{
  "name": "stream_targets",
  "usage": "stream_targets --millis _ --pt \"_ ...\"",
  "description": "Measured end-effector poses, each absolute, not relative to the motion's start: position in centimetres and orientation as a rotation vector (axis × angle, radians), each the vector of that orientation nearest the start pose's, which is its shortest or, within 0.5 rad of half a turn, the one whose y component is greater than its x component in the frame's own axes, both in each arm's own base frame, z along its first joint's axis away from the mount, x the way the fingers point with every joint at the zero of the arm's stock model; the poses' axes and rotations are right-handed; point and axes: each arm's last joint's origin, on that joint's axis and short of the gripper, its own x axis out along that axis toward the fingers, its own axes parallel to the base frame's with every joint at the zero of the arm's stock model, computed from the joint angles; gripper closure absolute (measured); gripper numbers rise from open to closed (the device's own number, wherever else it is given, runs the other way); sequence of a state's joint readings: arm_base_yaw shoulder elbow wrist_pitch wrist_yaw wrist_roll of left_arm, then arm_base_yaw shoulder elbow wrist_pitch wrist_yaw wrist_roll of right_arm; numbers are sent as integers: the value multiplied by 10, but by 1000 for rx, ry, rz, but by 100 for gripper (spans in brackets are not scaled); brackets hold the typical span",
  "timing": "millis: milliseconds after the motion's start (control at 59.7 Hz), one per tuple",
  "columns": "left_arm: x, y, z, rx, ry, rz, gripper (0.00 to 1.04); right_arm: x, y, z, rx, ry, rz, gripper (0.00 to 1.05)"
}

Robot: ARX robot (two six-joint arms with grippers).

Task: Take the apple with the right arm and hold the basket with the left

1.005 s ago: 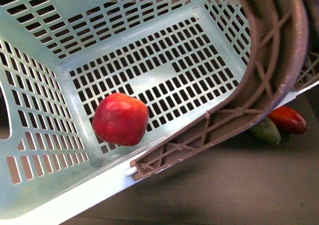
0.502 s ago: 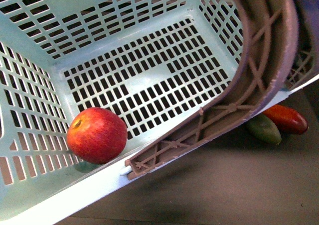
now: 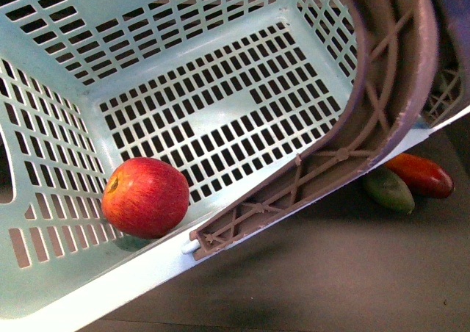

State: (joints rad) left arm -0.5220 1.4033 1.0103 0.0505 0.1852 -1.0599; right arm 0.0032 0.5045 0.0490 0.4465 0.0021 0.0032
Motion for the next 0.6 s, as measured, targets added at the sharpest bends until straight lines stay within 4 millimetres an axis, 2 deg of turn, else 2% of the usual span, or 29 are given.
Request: stream_targets --millis 184,603 --pt "271 -162 293 -945 678 -449 90 126 0 171 3 -6 1 103" --pt "271 -162 293 -945 678 -448 90 114 0 173 3 -18 2 103"
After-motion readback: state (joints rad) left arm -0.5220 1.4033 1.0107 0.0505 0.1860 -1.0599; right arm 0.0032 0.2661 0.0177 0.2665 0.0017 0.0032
